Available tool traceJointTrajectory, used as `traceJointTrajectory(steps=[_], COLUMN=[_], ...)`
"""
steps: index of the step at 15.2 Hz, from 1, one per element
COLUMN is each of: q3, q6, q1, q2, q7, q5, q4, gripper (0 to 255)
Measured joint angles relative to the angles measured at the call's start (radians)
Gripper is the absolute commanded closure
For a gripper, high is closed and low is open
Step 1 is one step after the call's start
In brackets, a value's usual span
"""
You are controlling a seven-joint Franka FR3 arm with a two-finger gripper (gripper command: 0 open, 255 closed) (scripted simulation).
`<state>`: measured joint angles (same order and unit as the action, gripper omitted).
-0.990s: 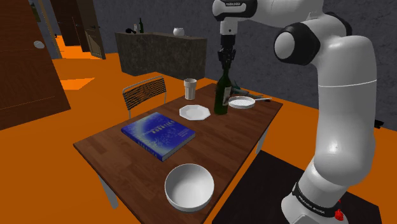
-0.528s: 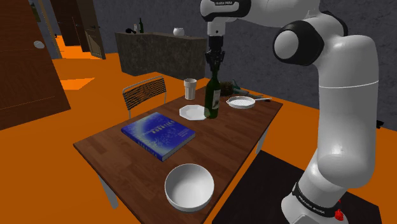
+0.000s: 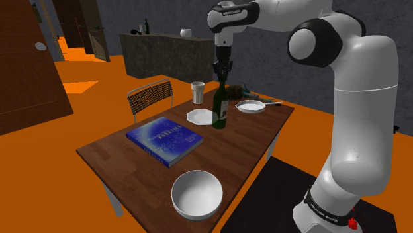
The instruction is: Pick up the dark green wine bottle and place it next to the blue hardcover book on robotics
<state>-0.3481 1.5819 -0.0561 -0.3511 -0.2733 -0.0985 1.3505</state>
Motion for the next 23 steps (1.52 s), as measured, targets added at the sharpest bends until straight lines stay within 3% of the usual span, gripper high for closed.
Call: traceJointTrajectory(steps=[8,15,16,23], q3=[0.002,0.003,0.003,0.003], q6=[0.112,0.126,0.126,0.109], q1=[0.007,0.009,0.009,0.006], q2=[0.003,0.003,0.003,-0.003], q7=[-0.002,-0.001,-0.001,-0.001], q5=[0.000,0.000,0.000,-0.002], q4=[0.116,0.129,0.129,0.105], gripper=[255,255,0,0])
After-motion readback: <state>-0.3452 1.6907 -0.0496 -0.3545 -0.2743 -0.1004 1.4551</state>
